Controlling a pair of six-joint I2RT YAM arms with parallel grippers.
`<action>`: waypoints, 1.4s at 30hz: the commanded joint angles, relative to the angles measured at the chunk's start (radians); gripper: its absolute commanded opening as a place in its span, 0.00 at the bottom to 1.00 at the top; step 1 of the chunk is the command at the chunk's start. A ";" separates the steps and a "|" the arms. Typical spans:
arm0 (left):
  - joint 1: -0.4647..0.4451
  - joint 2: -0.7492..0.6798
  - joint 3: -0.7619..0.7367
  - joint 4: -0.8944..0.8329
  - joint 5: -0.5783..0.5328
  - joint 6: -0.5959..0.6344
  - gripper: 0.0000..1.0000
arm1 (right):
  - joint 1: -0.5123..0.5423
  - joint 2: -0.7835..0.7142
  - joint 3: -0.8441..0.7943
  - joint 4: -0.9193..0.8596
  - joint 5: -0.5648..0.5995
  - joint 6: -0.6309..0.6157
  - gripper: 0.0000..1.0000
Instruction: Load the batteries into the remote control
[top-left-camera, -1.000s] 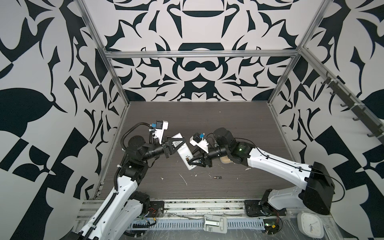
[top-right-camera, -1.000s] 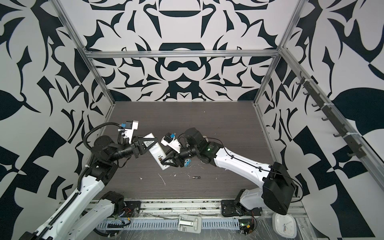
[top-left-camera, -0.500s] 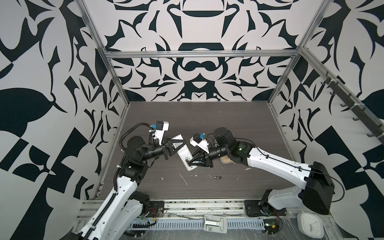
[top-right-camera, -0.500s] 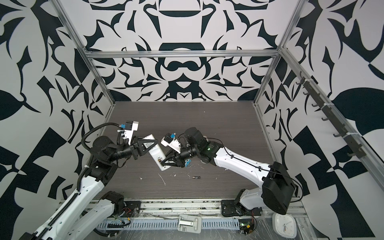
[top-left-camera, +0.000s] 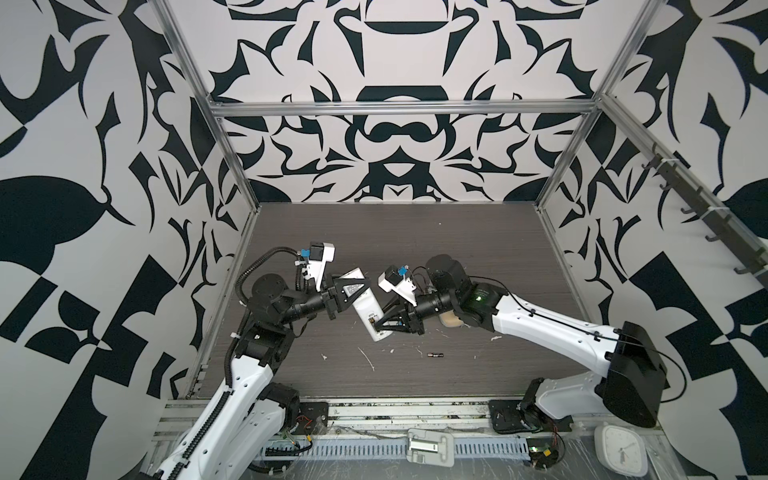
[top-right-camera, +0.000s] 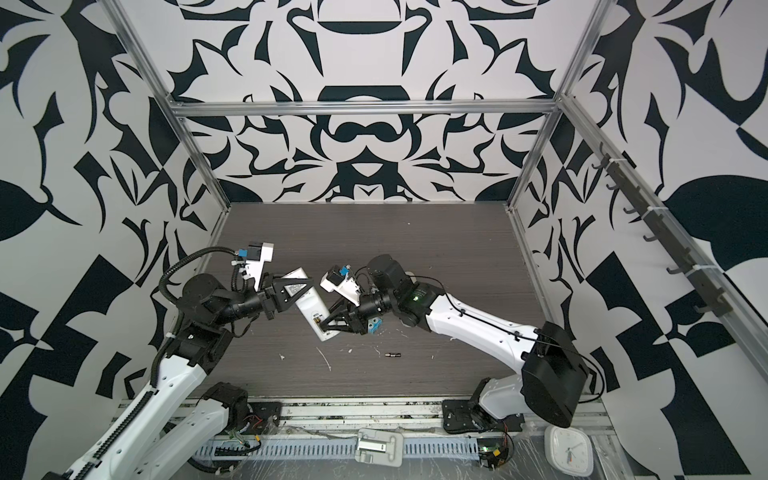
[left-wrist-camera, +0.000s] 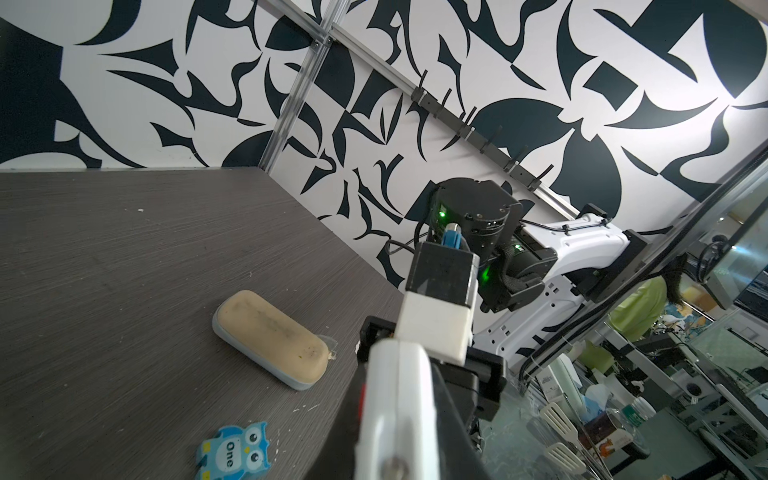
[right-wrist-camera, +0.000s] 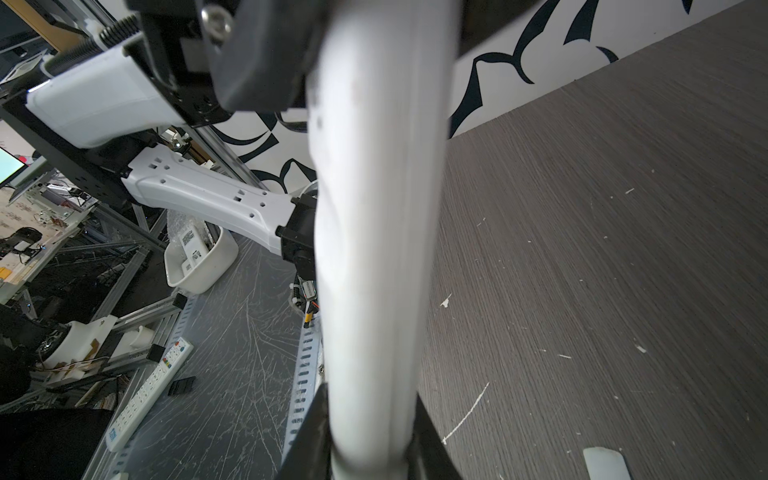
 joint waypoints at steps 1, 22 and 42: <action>0.001 -0.011 0.030 -0.010 -0.077 -0.029 0.00 | 0.007 0.008 0.005 0.099 0.139 0.048 0.25; 0.010 -0.014 0.046 -0.139 -0.187 0.040 0.00 | 0.020 -0.173 -0.026 -0.050 0.237 0.004 0.94; 0.080 -0.026 -0.047 -0.237 -0.353 0.003 0.00 | 0.019 -0.219 -0.103 -0.690 0.718 0.190 0.93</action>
